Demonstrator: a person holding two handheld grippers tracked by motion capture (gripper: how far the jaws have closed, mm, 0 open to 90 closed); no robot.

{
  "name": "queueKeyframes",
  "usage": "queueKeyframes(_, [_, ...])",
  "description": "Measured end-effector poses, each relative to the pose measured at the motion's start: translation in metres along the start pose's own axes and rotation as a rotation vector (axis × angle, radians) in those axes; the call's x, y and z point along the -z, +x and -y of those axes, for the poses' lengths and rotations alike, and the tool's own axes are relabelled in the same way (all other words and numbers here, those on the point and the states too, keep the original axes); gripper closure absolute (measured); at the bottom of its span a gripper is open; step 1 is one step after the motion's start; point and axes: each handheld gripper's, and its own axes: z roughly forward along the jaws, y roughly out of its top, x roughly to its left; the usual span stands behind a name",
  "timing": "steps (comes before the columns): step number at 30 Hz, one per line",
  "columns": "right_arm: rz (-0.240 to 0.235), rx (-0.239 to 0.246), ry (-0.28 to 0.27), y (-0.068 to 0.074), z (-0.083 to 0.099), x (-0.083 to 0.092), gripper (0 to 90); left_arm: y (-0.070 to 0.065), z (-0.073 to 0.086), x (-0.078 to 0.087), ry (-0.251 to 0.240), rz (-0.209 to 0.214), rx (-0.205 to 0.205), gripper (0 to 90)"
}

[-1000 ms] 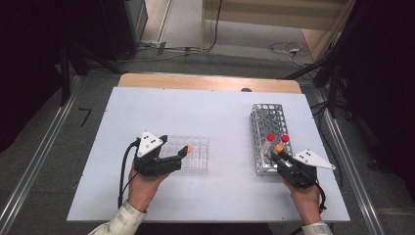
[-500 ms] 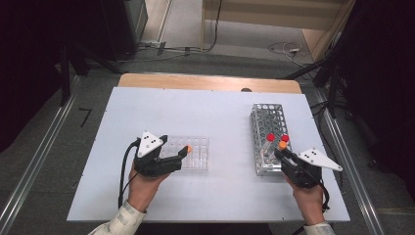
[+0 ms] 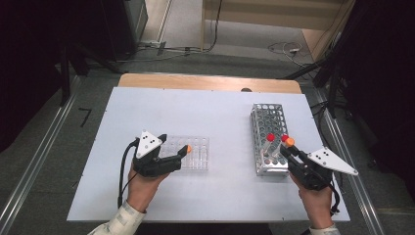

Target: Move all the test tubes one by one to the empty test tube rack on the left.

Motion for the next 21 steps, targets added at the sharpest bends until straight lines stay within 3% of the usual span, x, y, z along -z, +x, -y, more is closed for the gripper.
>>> queueKeyframes(11, [-0.086,0.024,0.0,0.021,-0.005,0.003,71.9,-0.003,-0.003,0.004,-0.017,0.008,-0.004,21.2])
queueKeyframes(21, [-0.192,0.062,0.057,0.053,0.004,-0.016,71.9,-0.014,-0.005,0.006,-0.024,0.041,-0.025,21.3])
